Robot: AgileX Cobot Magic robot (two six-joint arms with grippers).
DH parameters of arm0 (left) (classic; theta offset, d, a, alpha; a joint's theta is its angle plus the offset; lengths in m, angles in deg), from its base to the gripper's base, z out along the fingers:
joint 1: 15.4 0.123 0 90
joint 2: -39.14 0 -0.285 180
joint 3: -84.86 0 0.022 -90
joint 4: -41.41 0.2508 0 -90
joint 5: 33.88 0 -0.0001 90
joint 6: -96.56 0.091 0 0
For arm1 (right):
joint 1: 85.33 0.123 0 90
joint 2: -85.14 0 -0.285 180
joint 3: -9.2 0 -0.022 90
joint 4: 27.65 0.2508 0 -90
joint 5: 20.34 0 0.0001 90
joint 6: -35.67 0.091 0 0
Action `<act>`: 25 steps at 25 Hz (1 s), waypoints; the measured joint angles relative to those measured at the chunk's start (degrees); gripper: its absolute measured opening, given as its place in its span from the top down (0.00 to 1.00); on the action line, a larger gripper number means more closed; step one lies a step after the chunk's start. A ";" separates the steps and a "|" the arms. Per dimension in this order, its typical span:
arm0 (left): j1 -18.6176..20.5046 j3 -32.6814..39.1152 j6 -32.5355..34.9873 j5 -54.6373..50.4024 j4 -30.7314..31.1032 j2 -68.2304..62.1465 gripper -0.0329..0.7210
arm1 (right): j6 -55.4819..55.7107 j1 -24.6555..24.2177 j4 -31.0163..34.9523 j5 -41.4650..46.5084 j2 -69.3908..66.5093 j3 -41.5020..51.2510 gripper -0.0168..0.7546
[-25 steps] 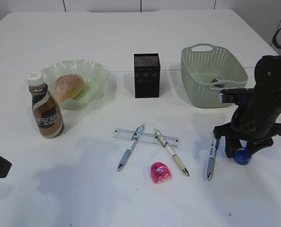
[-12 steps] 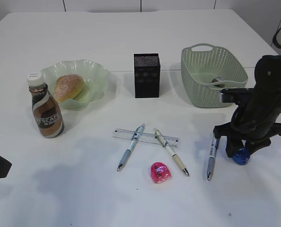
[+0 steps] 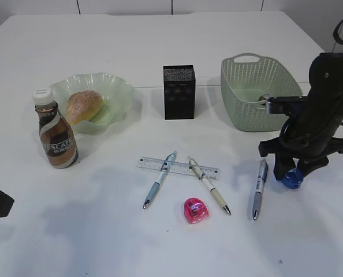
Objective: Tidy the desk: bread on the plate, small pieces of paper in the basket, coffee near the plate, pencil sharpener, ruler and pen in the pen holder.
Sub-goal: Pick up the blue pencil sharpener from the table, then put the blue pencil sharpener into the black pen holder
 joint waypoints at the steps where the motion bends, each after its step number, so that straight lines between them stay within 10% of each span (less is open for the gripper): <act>1: 0.00 0.00 0.00 0.00 0.00 0.00 0.38 | 0.00 0.00 0.00 0.77 0.00 -0.67 0.55; 25: 0.00 0.00 0.00 0.00 0.00 0.00 0.38 | -9.05 7.43 2.78 3.48 -0.45 -31.36 0.55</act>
